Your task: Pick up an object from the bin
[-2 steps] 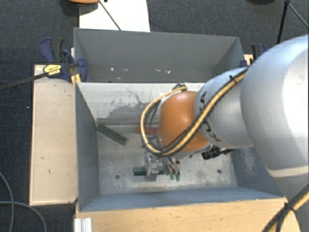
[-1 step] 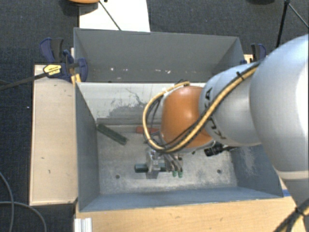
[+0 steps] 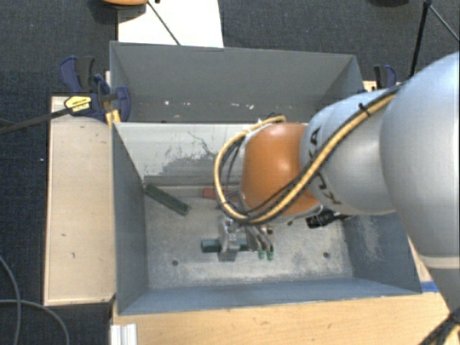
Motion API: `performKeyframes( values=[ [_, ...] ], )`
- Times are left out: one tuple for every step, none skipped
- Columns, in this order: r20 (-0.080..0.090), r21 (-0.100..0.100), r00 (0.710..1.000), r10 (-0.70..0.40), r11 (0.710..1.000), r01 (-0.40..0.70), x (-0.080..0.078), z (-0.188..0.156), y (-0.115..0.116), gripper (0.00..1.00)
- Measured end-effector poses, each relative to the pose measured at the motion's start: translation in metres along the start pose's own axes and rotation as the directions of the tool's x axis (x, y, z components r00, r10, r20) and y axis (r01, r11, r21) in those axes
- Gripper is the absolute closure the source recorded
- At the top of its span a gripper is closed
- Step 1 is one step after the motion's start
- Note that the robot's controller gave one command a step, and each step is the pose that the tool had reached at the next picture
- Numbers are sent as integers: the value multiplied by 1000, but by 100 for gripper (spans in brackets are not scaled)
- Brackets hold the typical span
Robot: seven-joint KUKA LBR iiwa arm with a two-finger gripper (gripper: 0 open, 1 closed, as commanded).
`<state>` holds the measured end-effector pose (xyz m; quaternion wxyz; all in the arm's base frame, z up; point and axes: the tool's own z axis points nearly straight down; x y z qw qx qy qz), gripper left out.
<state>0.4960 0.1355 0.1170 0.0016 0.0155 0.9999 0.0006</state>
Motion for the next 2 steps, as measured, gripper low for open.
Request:
performKeyframes(
  values=[
    [-2, 0, 1000, 0, 1000, 0, 1, -7, 0, 100],
    [-5, 1, 1000, 1, 1000, -1, 1, -20, 0, 100]
  ],
)
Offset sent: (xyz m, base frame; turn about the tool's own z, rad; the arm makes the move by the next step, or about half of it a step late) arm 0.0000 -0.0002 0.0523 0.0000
